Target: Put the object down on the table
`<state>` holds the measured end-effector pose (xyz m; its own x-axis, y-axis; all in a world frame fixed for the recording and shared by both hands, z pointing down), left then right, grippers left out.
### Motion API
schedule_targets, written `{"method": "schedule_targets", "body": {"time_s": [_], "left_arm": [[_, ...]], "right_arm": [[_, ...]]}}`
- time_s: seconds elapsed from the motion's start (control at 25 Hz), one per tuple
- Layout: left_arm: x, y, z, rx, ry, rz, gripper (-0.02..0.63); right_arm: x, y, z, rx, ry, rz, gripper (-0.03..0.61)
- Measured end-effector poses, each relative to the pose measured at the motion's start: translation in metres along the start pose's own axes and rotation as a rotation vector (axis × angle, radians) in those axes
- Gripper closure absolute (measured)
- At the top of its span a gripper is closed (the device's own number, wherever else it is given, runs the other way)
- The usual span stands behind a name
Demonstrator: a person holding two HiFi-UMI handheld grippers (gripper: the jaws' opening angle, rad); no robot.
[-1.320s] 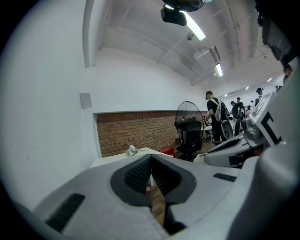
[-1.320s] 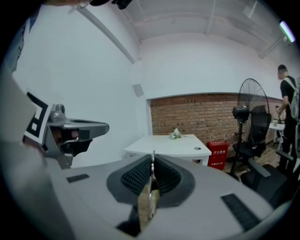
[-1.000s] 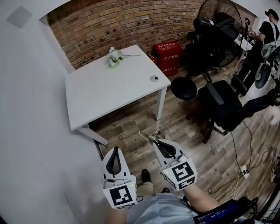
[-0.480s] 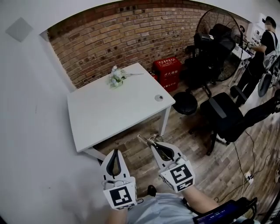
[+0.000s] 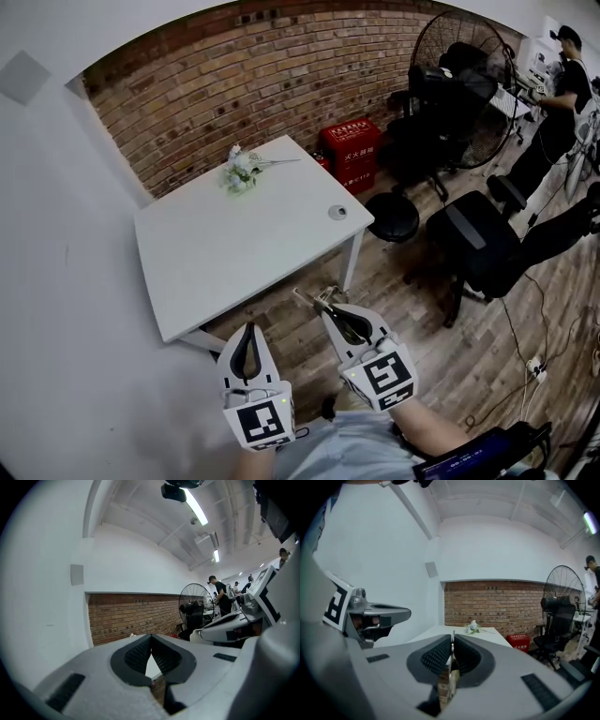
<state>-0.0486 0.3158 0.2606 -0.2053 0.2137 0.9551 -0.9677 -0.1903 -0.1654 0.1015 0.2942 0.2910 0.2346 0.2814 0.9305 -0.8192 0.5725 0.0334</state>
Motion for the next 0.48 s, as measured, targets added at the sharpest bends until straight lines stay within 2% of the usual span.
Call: {"method": "schedule_targets", "body": {"time_s": [0.48], "left_arm": [[0.007,-0.004,0.047,0.038,0.044,-0.011,0.606]], "right_arm": [[0.005,-0.027,0.034,0.004,0.034,0.019,0.552]]}}
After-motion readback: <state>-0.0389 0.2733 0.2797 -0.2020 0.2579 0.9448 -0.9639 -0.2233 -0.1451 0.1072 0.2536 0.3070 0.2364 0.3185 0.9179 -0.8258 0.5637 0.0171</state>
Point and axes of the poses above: the fingertips, and each gripper's own axes: z forward along the fingers, y to its left, x out of its underside, the point moved 3 cm from there along -z, backward along the fingers, and after that the axes turned 11 degrees about y, right-handed, at the moved point
